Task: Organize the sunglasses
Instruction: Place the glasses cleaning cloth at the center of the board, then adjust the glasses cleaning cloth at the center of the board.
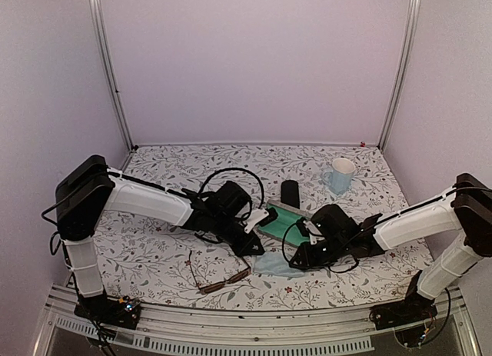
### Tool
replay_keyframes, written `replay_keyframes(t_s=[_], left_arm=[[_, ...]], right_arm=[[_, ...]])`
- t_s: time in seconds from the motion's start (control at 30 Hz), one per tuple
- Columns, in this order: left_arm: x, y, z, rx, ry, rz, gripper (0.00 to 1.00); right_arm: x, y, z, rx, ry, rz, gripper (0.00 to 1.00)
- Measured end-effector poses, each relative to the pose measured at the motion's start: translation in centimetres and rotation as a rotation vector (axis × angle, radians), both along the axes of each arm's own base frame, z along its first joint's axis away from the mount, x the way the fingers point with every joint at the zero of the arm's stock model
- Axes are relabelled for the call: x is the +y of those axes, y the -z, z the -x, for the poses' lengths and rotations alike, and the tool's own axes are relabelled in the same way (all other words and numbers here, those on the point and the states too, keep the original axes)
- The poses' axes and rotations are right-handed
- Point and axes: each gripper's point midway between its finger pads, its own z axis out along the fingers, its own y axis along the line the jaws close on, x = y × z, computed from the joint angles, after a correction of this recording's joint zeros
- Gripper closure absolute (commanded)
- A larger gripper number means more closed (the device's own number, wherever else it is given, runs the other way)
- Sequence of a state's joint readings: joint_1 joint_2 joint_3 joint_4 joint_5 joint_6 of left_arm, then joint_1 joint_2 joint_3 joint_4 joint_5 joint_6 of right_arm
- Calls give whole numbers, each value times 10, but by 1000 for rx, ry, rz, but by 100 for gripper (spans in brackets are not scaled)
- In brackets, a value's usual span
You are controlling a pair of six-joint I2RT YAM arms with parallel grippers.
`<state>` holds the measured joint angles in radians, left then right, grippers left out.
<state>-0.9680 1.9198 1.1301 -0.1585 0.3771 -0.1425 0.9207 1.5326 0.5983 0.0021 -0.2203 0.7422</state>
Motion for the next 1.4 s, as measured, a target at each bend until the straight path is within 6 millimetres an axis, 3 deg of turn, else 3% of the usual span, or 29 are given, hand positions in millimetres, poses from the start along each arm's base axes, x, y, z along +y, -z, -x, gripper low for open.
replay_keyframes(t_s=[0.13,0.27,0.43,0.5,0.57,0.7,0.83,1.03,1.4], left_arm=[[-2,-1,-1,-3,1,9,100],[-7,-9,-1,-15,10,41,100],[-20,-48,5,-66,47,152,100],[-24,-63,13,-84,75,195,98],[-26,-66,25,-90,109,207,89],[-21,-41,57,-53,183,156,79],[-16,-19,72,-28,218,93,73],[-13,-15,69,-44,213,70,70],[-16,-19,51,-95,144,52,64]], right_arm=[[1,-5,0,-13,-4,-13,95],[-5,-33,-6,-90,-1,-5,93],[-3,-91,-17,-252,-2,-39,78],[-2,-98,-9,-275,-22,-46,69],[-4,-92,4,-268,-51,-38,62],[-23,-54,30,-189,-68,37,52],[-42,-40,34,-156,-22,92,49],[-42,-41,27,-162,20,104,52],[-38,-5,33,-76,-11,178,60]])
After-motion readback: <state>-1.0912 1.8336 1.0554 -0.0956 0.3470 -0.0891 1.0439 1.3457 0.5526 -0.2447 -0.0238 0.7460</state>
